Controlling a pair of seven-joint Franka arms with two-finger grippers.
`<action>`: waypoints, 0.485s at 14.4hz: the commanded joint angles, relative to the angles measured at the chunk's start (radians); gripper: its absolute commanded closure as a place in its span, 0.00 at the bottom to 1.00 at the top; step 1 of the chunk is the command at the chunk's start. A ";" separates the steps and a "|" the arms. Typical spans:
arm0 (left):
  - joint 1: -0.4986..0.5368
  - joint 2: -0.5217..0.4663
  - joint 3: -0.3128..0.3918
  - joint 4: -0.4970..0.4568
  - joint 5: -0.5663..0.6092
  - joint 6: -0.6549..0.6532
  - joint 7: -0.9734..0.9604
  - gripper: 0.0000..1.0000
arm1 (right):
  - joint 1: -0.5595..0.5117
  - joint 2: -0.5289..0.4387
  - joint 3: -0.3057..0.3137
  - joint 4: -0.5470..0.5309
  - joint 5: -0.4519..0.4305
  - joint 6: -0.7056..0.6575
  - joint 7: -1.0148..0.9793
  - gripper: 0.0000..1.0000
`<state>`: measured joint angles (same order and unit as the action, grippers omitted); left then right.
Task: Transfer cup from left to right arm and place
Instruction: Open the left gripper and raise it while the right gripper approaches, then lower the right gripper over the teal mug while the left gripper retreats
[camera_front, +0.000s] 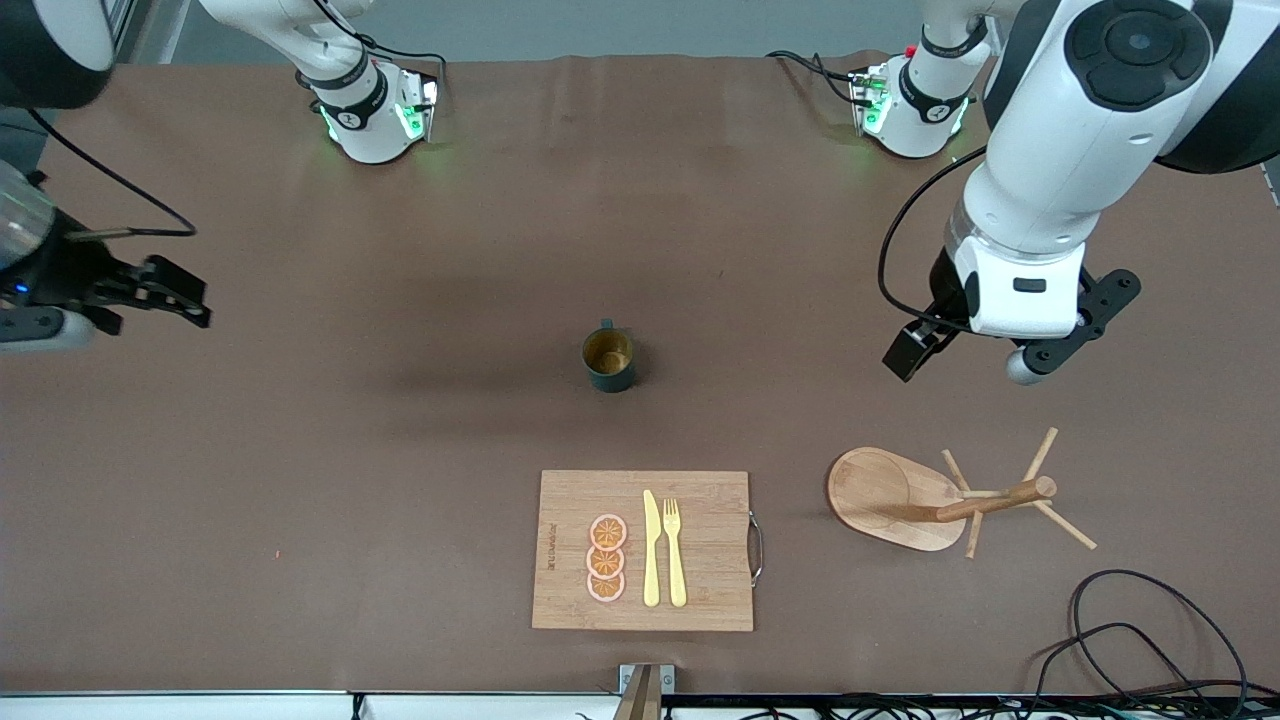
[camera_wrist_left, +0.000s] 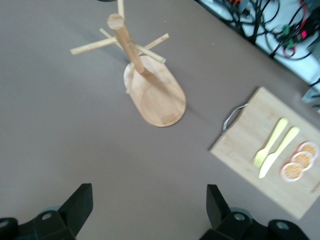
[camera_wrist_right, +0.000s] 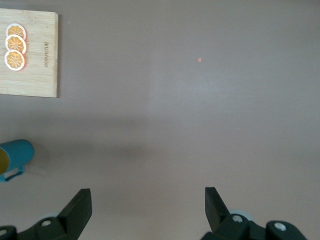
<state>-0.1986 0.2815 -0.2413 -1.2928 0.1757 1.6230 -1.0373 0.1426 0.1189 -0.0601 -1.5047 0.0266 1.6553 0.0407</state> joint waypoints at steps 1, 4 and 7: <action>0.050 -0.024 -0.003 0.014 -0.007 -0.074 0.176 0.00 | 0.087 0.034 -0.006 -0.008 0.012 0.026 0.215 0.00; 0.138 -0.060 0.000 0.012 -0.015 -0.098 0.435 0.00 | 0.190 0.080 -0.006 -0.008 0.013 0.050 0.457 0.00; 0.163 -0.126 0.058 -0.026 -0.060 -0.097 0.652 0.00 | 0.285 0.125 -0.006 -0.008 0.047 0.095 0.637 0.00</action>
<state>-0.0438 0.2182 -0.2216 -1.2803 0.1606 1.5405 -0.4909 0.3773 0.2255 -0.0557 -1.5087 0.0456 1.7255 0.5857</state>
